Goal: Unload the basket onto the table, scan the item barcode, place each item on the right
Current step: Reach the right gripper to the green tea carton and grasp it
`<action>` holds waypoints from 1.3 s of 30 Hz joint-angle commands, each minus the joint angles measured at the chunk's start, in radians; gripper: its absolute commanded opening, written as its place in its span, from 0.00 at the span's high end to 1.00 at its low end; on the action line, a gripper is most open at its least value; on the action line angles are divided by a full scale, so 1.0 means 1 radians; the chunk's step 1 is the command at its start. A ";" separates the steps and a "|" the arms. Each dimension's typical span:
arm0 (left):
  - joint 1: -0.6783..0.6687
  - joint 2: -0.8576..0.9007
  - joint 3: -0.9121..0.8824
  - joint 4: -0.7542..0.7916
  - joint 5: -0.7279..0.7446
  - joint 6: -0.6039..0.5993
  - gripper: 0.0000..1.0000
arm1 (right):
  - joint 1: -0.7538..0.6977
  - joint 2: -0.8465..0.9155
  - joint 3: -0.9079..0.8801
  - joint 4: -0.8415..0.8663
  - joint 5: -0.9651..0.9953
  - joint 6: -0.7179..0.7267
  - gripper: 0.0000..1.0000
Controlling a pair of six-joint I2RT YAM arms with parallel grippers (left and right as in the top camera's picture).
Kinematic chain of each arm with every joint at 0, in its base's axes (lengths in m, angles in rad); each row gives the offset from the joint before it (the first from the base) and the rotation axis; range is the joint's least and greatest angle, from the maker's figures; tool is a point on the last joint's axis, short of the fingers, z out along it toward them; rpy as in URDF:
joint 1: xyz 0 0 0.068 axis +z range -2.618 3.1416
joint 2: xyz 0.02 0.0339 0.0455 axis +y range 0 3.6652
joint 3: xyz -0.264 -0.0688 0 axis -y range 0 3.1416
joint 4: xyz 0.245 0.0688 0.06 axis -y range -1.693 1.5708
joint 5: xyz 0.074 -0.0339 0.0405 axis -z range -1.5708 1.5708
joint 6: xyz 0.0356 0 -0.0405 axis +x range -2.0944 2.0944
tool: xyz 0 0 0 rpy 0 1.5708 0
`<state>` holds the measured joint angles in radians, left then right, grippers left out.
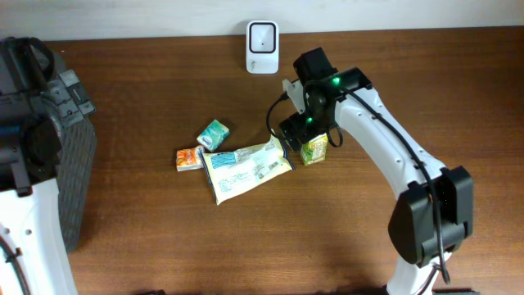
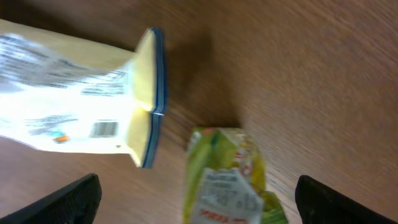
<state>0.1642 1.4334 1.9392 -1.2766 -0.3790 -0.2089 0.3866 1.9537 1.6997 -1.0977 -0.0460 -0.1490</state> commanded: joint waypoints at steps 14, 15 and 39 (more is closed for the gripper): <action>0.005 -0.005 0.006 0.000 -0.010 0.002 0.01 | -0.039 0.113 -0.055 0.233 -0.051 0.324 0.32; 0.005 -0.005 0.006 0.000 -0.010 0.002 0.01 | -0.039 0.150 -0.061 0.270 -0.053 0.372 0.32; 0.004 -0.005 0.006 0.000 -0.010 0.002 0.01 | -0.197 0.182 0.089 0.244 0.073 0.237 0.36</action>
<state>0.1642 1.4334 1.9392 -1.2766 -0.3790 -0.2089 0.1925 2.1464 1.7672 -0.9024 -0.0292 0.1345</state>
